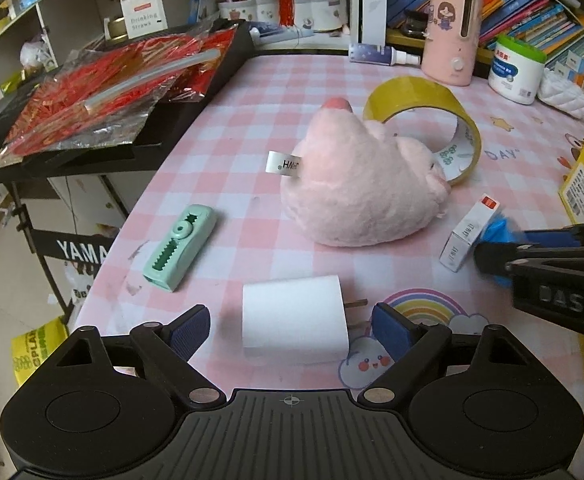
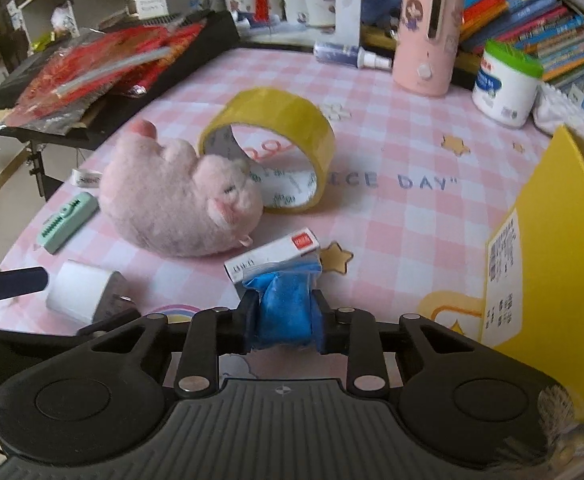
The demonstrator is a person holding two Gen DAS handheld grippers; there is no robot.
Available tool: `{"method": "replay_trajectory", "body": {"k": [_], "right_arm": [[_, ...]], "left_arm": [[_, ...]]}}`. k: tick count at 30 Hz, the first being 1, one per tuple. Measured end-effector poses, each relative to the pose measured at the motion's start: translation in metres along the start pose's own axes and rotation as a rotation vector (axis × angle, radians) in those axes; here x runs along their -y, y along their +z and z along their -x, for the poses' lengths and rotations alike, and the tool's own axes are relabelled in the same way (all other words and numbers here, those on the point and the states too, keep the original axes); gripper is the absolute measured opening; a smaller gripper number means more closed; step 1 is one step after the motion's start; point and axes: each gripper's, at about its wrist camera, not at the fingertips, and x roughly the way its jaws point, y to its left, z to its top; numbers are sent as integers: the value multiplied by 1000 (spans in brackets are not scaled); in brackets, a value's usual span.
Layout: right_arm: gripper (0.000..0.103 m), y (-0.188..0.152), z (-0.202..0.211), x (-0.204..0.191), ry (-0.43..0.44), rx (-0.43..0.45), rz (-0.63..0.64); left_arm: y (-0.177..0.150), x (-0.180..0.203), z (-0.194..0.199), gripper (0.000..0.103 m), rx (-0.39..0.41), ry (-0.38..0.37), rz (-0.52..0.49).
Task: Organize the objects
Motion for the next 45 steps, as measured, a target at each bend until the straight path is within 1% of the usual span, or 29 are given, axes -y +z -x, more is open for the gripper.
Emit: {"method": "replay_trajectory", "body": {"k": [2, 3, 4, 5, 6, 9, 11, 15, 20, 24, 32, 40, 45], "right_arm": [[25, 0, 5, 0, 3, 14, 7], [25, 0, 7, 1, 6, 19, 6], [25, 0, 8, 1, 6, 23, 3], [25, 0, 9, 2, 5, 26, -1], [25, -1, 10, 3, 3, 26, -8], [25, -2, 13, 5, -4, 25, -29], [25, -3, 16, 5, -7, 29, -36], [25, -7, 23, 2, -6, 35, -42], [25, -11, 34, -4, 3, 48, -49], [25, -13, 45, -13, 17, 66, -47], [25, -27, 69, -37, 42, 82, -31], [25, -50, 94, -61, 49, 97, -24], [25, -69, 111, -70, 43, 102, -32]], "left_arm": [[0, 1, -2, 82, -10, -7, 0], [-1, 0, -2, 82, -3, -11, 6], [-2, 0, -2, 79, -1, -16, 7], [-3, -1, -2, 71, 2, -27, 8], [-3, -1, 0, 66, 3, -50, 8], [-4, -2, 4, 65, -1, -43, 5], [-5, -8, 9, 65, -1, -56, 43], [-5, -20, 30, 65, 45, -77, 99], [-10, -28, 56, 65, 96, -102, 124], [-22, -35, 76, 65, 115, -119, 153], [-48, -50, 104, 65, 149, -113, 166], [-79, -62, 130, 65, 159, -120, 178], [-95, -62, 146, 65, 170, -138, 160]]}}
